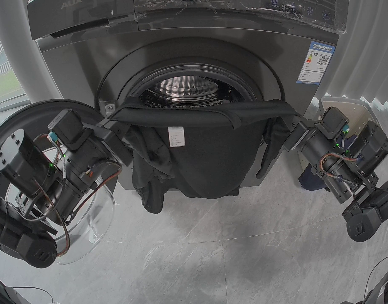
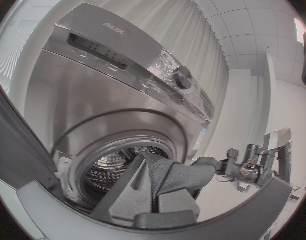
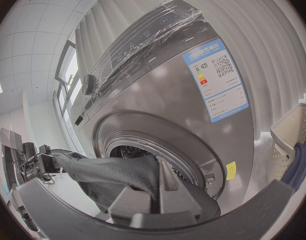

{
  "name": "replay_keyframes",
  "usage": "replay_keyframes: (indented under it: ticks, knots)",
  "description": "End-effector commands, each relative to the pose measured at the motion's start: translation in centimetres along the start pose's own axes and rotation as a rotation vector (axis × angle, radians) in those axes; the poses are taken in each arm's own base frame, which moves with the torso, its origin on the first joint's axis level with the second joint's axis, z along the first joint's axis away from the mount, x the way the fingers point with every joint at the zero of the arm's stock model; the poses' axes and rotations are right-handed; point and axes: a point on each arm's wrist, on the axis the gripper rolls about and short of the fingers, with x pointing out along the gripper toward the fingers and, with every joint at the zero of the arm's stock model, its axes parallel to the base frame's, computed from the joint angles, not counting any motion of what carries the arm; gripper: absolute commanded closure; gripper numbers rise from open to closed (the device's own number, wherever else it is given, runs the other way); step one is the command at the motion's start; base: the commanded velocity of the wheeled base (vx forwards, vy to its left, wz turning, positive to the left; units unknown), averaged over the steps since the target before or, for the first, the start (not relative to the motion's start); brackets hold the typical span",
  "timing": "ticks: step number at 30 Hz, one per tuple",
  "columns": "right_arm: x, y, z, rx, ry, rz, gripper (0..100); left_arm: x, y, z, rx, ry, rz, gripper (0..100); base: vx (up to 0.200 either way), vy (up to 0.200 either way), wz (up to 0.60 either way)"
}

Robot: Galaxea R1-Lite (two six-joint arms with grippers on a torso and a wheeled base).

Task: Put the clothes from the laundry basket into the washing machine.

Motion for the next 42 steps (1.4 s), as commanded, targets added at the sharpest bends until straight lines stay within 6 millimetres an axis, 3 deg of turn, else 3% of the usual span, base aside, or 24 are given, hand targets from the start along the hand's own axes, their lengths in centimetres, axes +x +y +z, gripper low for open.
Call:
replay_keyframes:
  ticks: [1, 4, 8, 9, 12, 15, 16, 18, 19, 22, 32, 36, 40, 42]
  knots:
    - [-0.1, -0.1, 0.0, 0.004, 0.000, -0.004, 100, 0.2, -1.4, -0.7, -0.024, 0.027, -0.079, 100, 0.000, 0.000, 0.00]
    - [-0.6, 0.2, -1.0, 0.014, 0.045, 0.002, 100, 0.0, -0.9, -2.4, -0.028, 0.094, -0.078, 100, 0.000, 0.000, 0.00]
    - [-2.0, 1.0, -3.3, 0.025, 0.154, 0.024, 100, 0.4, -0.6, -3.2, -0.025, 0.110, -0.070, 100, 0.000, 0.000, 0.00]
    - [-2.4, 1.1, -3.8, 0.027, 0.181, 0.026, 0, 0.8, -0.7, -3.0, -0.026, 0.093, -0.073, 100, 0.000, 0.000, 0.00]
    - [-2.9, 1.0, -5.3, 0.032, 0.245, 0.019, 0, 1.6, -0.9, -2.3, -0.026, 0.053, -0.079, 100, 0.000, 0.000, 0.00]
    - [-3.3, 0.7, -8.1, 0.022, 0.346, 0.009, 0, 1.6, -1.0, -2.0, -0.026, 0.040, -0.081, 100, 0.000, 0.000, 0.00]
    - [-3.6, 0.5, -10.1, 0.016, 0.414, 0.004, 0, 1.6, -1.0, -1.8, -0.026, 0.036, -0.082, 100, 0.000, 0.000, 0.00]
    - [-3.7, 0.5, -10.7, 0.012, 0.433, 0.006, 0, 1.6, -1.0, -1.8, -0.024, 0.036, -0.080, 100, 0.000, 0.000, 0.00]
    - [-4.2, 0.5, -13.2, 0.003, 0.518, 0.010, 0, 1.5, -1.0, -1.5, -0.024, 0.028, -0.081, 100, 0.000, 0.000, 0.00]
    - [-4.8, 1.0, -15.9, -0.004, 0.604, 0.027, 0, 1.4, -1.1, -0.9, -0.023, 0.010, -0.086, 100, 0.000, 0.000, 0.00]
    - [-6.2, 2.8, -20.3, -0.006, 0.733, 0.081, 0, 1.3, -1.5, -0.4, -0.024, -0.007, -0.099, 100, 0.000, 0.000, 0.00]
    - [-6.5, 3.6, -21.1, -0.002, 0.753, 0.101, 0, 1.4, -1.4, -0.3, -0.023, -0.012, -0.096, 100, 0.000, 0.000, 0.00]
    - [-5.7, 3.9, -21.0, 0.002, 0.718, 0.112, 0, 1.3, -1.5, -0.3, -0.024, -0.011, -0.099, 100, 0.000, 0.000, 0.00]
    - [-4.0, 4.3, -20.6, 0.012, 0.649, 0.122, 0, 1.3, -1.5, -0.3, -0.024, -0.009, -0.102, 100, 0.000, 0.000, 0.00]
